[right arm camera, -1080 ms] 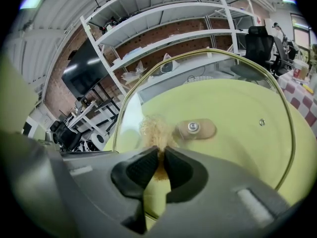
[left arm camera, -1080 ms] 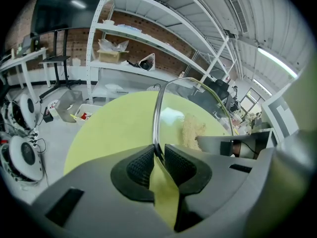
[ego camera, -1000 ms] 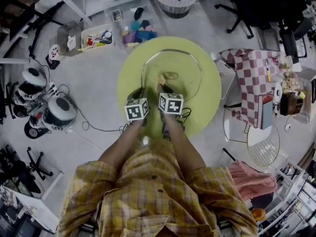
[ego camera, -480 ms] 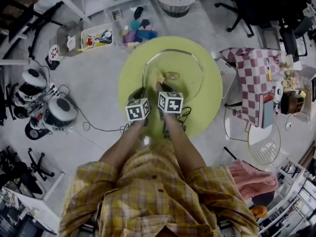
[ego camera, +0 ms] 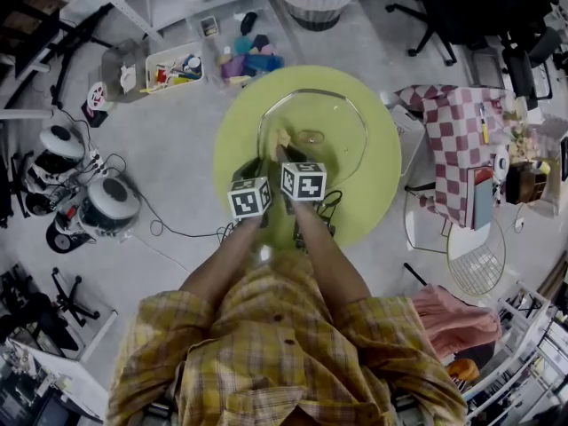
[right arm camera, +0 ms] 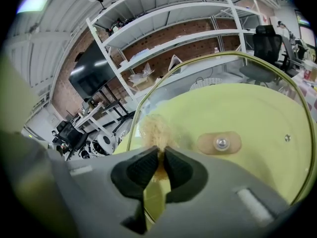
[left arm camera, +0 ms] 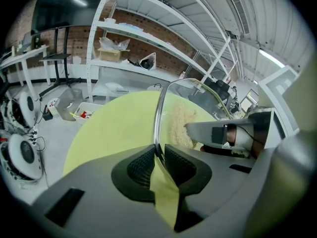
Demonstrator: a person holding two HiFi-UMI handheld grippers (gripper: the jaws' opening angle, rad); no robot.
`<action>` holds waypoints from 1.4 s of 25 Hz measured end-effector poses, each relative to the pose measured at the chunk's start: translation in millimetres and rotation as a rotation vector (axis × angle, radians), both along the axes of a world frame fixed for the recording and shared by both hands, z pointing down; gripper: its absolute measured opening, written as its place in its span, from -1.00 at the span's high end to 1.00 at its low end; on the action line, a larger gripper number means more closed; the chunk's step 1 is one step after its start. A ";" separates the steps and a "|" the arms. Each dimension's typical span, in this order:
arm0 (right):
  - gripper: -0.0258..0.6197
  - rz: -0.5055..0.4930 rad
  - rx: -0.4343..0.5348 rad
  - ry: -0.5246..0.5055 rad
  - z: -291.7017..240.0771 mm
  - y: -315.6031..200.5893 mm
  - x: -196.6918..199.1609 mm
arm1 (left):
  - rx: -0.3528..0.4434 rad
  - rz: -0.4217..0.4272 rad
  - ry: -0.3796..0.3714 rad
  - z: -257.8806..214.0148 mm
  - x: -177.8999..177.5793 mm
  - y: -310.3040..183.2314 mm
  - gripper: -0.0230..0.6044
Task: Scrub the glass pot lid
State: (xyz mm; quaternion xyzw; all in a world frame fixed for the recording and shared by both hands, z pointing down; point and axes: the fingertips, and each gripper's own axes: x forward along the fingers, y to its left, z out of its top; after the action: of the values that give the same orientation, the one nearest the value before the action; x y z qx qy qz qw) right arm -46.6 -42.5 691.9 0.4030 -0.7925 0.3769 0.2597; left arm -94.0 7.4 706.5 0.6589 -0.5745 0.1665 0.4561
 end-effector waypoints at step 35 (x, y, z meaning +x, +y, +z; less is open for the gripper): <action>0.80 -0.033 0.017 0.018 8.2 28.2 -1.9 | -0.015 0.019 0.012 -2.4 -1.0 -0.9 0.73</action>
State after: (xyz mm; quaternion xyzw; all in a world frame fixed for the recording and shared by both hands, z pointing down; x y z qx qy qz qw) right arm -48.5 -14.3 700.1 0.3957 -0.7998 0.3620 0.2695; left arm -95.0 6.4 704.1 0.6618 -0.5642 0.1713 0.4630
